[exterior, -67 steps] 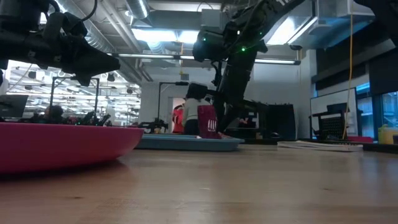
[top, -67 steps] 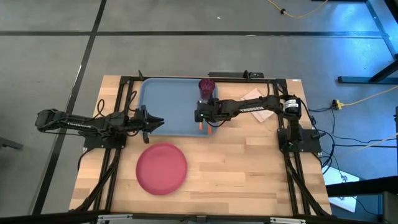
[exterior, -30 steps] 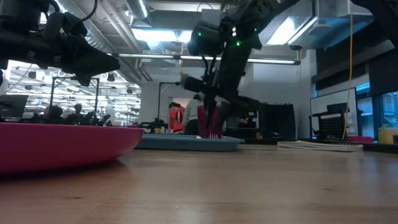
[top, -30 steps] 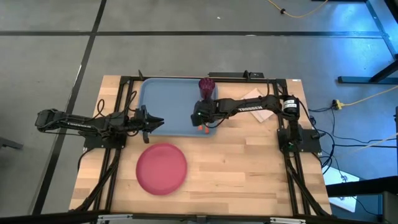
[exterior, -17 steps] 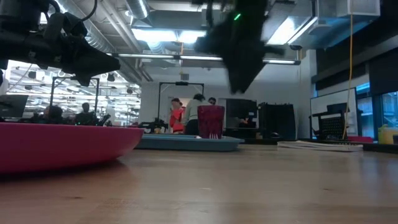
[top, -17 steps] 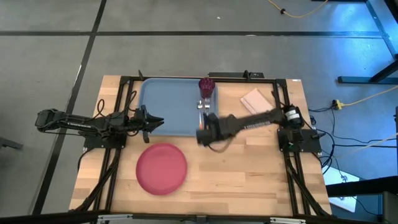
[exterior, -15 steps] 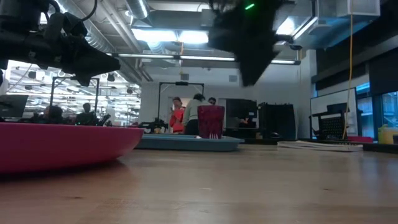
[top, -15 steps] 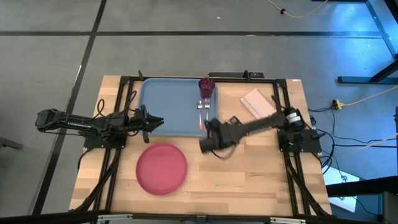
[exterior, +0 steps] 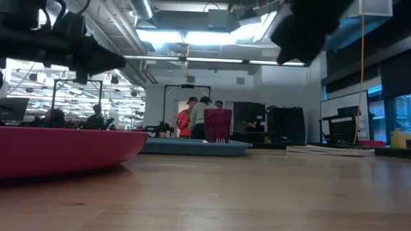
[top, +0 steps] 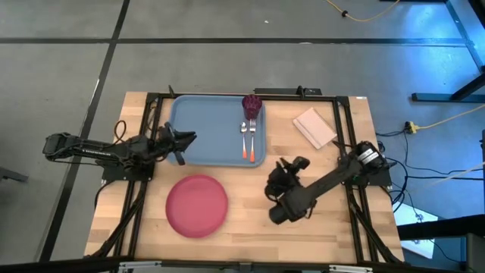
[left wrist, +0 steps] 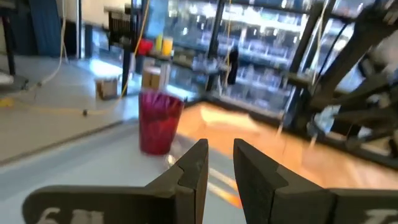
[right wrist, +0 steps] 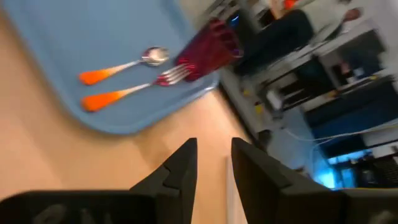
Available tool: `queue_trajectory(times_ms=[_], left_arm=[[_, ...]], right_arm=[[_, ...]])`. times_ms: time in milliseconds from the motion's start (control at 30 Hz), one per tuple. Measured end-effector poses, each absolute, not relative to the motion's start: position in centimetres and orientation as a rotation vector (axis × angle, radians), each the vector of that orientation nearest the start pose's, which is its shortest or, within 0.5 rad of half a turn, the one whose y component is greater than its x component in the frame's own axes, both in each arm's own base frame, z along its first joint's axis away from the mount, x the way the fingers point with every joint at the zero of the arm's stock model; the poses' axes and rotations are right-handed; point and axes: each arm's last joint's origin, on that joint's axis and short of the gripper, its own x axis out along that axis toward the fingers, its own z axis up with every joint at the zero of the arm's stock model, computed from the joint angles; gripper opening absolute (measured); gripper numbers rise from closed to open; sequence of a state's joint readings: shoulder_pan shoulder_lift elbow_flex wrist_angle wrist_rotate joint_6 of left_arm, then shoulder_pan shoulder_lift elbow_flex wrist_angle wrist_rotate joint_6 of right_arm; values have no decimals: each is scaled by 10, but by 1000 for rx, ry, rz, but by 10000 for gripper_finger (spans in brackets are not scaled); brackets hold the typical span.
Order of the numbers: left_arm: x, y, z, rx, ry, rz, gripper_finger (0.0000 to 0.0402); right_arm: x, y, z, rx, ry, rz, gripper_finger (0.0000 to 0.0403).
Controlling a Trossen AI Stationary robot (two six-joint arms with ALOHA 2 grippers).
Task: Pick and place plate/cup/fork/spoon on tray
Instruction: Put the pink plate on the blue tray
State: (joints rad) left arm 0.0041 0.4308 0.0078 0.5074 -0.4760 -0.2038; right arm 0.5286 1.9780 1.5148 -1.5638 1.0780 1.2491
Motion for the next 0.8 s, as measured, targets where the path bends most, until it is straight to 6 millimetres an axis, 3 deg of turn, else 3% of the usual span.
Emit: queue_trajectory(times_ms=[267, 433, 600, 800], left_arm=[[120, 15, 184, -208, -217, 481, 69], [120, 15, 183, -196, -200, 486, 69], [120, 15, 183, -123, -181, 513, 69], [117, 18, 186, -126, -210, 627, 69]], right_arm=[[256, 105, 180, -449, 631, -1143, 104], [231, 80, 186, -458, 380, -1126, 104], [205, 67, 193, -434, 296, -1107, 104], [177, 57, 196, -228, 144, -1098, 104]])
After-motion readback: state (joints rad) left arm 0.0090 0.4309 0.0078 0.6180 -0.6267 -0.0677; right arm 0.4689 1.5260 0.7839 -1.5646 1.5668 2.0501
